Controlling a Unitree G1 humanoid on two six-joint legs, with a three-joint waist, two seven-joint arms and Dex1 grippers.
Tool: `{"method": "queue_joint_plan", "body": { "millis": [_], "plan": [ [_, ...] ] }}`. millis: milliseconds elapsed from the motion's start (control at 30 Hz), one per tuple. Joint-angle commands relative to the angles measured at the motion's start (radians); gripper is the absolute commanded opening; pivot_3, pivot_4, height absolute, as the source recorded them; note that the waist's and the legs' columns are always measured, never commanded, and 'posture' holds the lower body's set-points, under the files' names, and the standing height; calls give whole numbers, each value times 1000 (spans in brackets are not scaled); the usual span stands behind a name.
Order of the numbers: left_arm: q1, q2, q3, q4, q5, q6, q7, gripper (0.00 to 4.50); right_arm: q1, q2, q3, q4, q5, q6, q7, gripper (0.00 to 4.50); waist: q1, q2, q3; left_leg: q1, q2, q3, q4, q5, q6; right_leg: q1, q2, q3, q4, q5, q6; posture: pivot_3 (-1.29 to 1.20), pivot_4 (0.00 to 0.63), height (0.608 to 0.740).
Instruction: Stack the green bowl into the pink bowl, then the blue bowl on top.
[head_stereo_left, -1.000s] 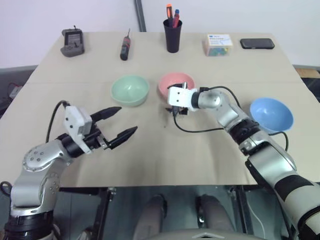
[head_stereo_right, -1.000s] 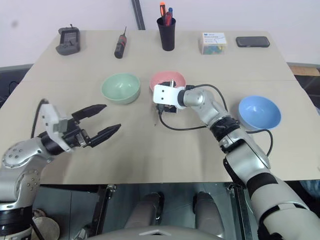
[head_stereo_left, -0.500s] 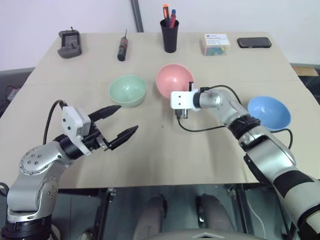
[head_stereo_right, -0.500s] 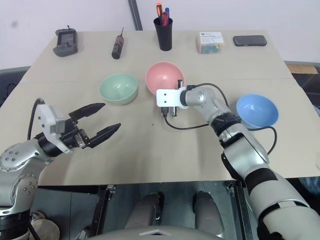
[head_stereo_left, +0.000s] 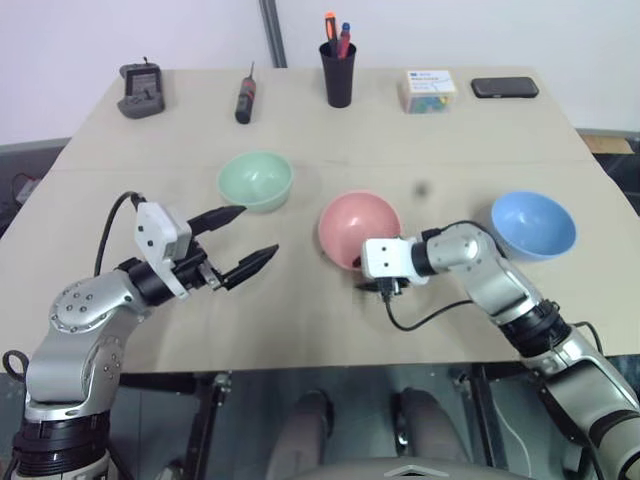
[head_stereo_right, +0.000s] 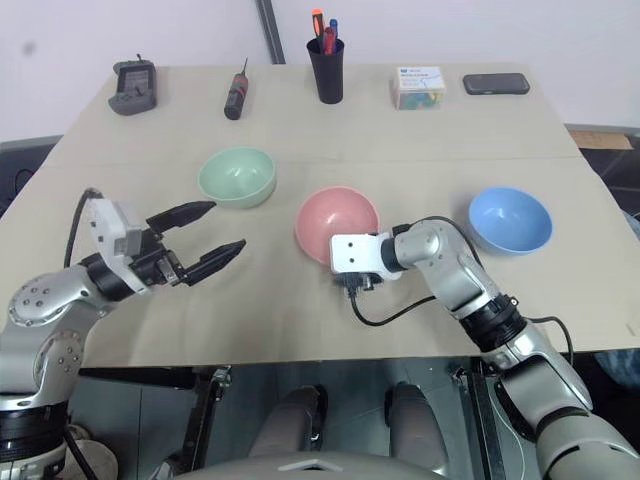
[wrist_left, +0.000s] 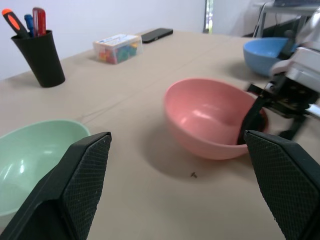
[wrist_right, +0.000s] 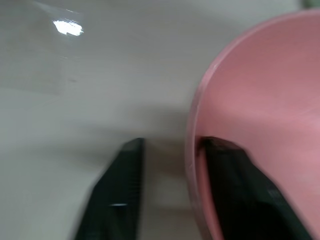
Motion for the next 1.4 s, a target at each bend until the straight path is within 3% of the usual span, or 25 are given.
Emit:
{"method": "queue_joint_plan", "body": {
  "millis": [33, 67, 133, 300, 433, 667, 767, 967, 1067, 1400],
  "plan": [
    [-49, 43, -1, 38, 87, -22, 46, 4500, 16, -8, -18, -91, 26, 62, 3, 3497, 1, 0, 0, 0, 0, 0, 0, 0, 0, 0, 0, 0, 0, 0, 0, 0, 150, 740],
    [-64, 54, -12, 46, 127, -21, 71, 4500, 27, -13, -30, -109, 31, 72, -7, 4142, 1, 0, 0, 0, 0, 0, 0, 0, 0, 0, 0, 0, 0, 0, 0, 0, 150, 740],
    [-95, 66, -33, 35, 213, -16, 143, 4500, 64, -13, -80, -166, 63, 67, -43, 4440, 4, 0, 0, 0, 0, 0, 0, 0, 0, 0, 0, 0, -1, 0, 0, 0, 150, 740],
    [-178, 148, -118, 8, 359, 115, 224, 4500, 151, 35, -254, -346, 214, 93, -145, 4440, 4, -1, 0, -2, 0, 0, 0, 0, 0, 0, 0, 0, -1, 0, 0, 0, 150, 740],
    [-358, 268, -363, 87, 556, 211, 145, 4500, 168, 64, -319, -422, 259, 103, -230, 4440, 5, -1, 0, -1, 0, -1, 0, 0, 0, 0, 1, -1, 0, 0, 0, 0, 150, 740],
    [-603, 229, -641, 291, 763, 140, 25, 4500, 116, 94, -310, -383, 259, 81, -324, 4440, -2, -1, 0, -1, 1, 0, 0, 0, 0, 0, 2, 0, 0, 0, 0, 0, 150, 740],
    [-677, 189, -702, 403, 825, 109, 7, 3711, 100, 97, -322, -387, 275, 84, -347, 4500, -1, -1, 1, -2, 1, 0, 0, 0, 0, -1, 2, -1, 0, 0, 0, 0, 150, 740],
    [-724, 142, -708, 504, 869, 68, -12, 1041, 116, 75, -334, -427, 306, 98, -373, 4500, -1, -2, 1, -4, 1, 0, 0, 0, 0, -2, 2, 0, -1, 0, 0, 0, 150, 740],
    [-730, 130, -699, 512, 873, 43, -23, 274, 130, 59, -337, -437, 314, 103, -385, 4500, -1, -2, 1, -4, 1, 0, 0, 0, 0, -2, 2, 0, -1, 0, 0, 0, 150, 740],
    [-722, 154, -542, 231, 647, 34, -221, 274, 295, -62, -475, -478, 377, 127, -401, 4500, 2, -2, 1, -5, 0, 0, 1, 0, 0, -2, 1, -1, -1, 0, 0, 0, 150, 740]
  ]
}}
